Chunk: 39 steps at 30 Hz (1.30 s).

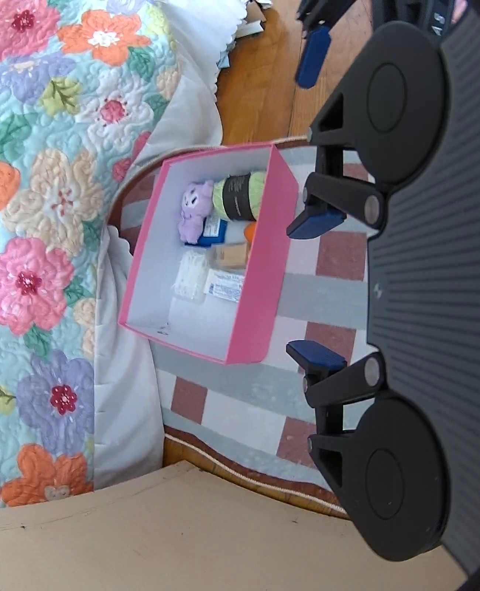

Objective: Organize objects

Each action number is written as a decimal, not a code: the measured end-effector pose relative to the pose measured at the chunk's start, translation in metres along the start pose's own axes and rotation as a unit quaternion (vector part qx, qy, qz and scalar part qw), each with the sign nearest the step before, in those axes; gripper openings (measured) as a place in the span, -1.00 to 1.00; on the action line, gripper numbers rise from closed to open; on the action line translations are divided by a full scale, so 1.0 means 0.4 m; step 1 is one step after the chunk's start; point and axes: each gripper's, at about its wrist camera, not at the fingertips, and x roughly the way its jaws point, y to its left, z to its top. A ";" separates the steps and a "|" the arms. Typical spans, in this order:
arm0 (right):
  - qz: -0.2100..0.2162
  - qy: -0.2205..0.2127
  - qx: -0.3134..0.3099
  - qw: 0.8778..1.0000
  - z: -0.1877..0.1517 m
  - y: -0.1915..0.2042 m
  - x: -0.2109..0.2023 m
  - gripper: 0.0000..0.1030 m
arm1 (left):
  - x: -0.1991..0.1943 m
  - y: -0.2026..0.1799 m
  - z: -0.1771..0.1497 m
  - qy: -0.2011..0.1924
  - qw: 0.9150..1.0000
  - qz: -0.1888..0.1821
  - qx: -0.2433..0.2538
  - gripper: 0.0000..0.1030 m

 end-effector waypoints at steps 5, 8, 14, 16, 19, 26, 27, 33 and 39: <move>-0.008 0.014 0.010 1.000 -0.034 0.014 0.021 0.36 | 0.015 0.039 -0.018 0.006 1.000 -0.018 -0.020 0.18; -0.003 0.022 0.003 1.000 -0.048 0.028 0.029 0.45 | 0.014 0.061 -0.037 0.009 0.999 -0.041 -0.031 0.18; -0.008 0.025 0.005 1.000 -0.064 0.046 0.035 0.47 | 0.011 0.061 -0.070 0.014 1.000 -0.002 -0.002 0.20; -0.011 0.024 0.010 1.000 -0.067 0.046 0.037 0.50 | 0.012 0.059 -0.077 0.015 1.000 0.007 0.008 0.22; -0.017 0.025 0.021 0.999 -0.071 0.041 0.043 0.52 | 0.016 0.054 -0.085 0.020 1.000 0.004 0.013 0.22; -0.048 0.038 0.046 0.997 -0.074 0.018 0.058 0.56 | 0.028 0.039 -0.102 0.032 0.999 -0.010 0.023 0.26; -0.049 0.035 0.051 0.997 -0.073 0.015 0.056 0.57 | 0.028 0.038 -0.105 0.033 0.999 -0.009 0.024 0.27; -0.076 0.031 0.089 0.993 -0.070 0.001 0.058 0.83 | 0.016 0.038 -0.110 0.022 0.999 0.010 0.042 0.48; -0.076 0.040 0.114 0.990 -0.074 -0.011 0.065 0.83 | 0.011 0.041 -0.110 0.016 0.999 -0.001 0.041 0.92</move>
